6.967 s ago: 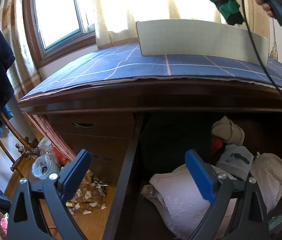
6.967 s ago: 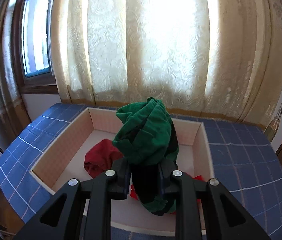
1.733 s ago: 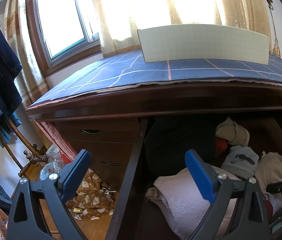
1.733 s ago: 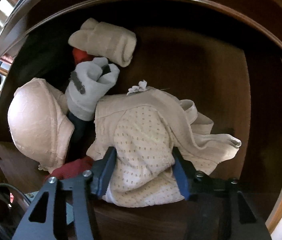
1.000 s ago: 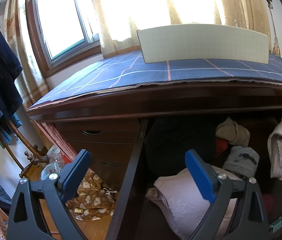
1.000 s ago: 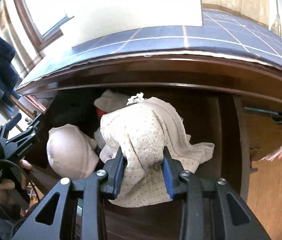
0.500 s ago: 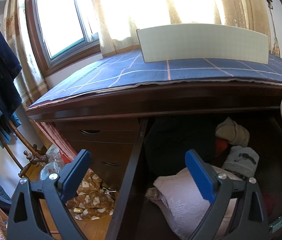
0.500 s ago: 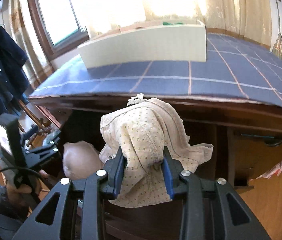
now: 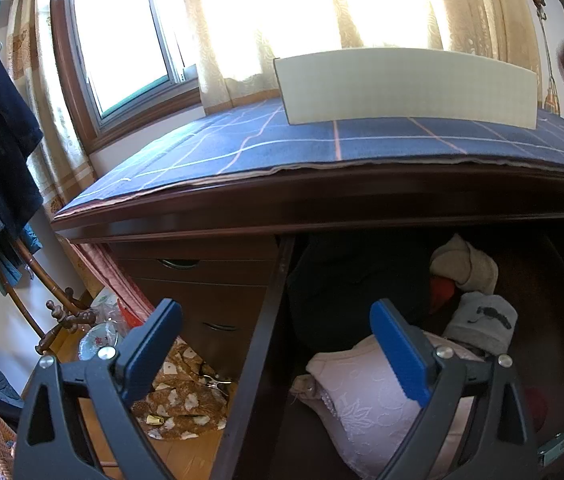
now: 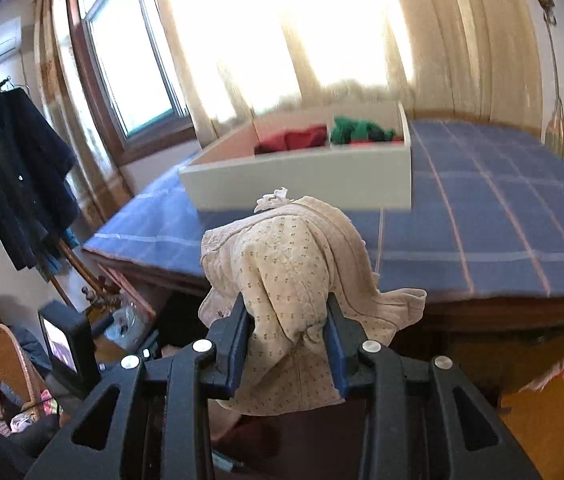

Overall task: Take underwear out of drawer
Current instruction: 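Carry the cream dotted garment with the right gripper over the box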

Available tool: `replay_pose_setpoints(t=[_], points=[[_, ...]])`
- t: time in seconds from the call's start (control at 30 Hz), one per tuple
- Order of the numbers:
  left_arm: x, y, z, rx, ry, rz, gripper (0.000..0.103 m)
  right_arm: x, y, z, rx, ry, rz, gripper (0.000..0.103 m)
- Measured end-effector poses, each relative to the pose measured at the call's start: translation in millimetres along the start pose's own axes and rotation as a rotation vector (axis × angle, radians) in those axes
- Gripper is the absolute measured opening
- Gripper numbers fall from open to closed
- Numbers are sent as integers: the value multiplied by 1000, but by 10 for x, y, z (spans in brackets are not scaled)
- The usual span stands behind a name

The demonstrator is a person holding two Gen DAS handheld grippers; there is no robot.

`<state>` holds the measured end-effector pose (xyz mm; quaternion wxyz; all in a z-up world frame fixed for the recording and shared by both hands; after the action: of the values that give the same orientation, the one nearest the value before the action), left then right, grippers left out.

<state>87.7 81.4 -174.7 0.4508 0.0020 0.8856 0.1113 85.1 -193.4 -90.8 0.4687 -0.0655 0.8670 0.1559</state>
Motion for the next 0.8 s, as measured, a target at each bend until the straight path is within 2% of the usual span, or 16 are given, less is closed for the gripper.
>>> replay_pose_setpoints(t=[0.47,0.8], points=[[10,8,20,10,6,-10,97,-913,19,181,47,-113,-49,37],[14,9,35,16,11,-18,97,-1549,-114,654,74,-146,-19,37]])
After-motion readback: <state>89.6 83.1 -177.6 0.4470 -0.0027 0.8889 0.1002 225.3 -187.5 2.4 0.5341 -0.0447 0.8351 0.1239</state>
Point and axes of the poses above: each gripper's, at about its wrist camera, not at the fingertips, and z roughly the way its jaws point, y to its left, x to its underside, the point moved 8 cm from there along z, roughly the way its jaws point
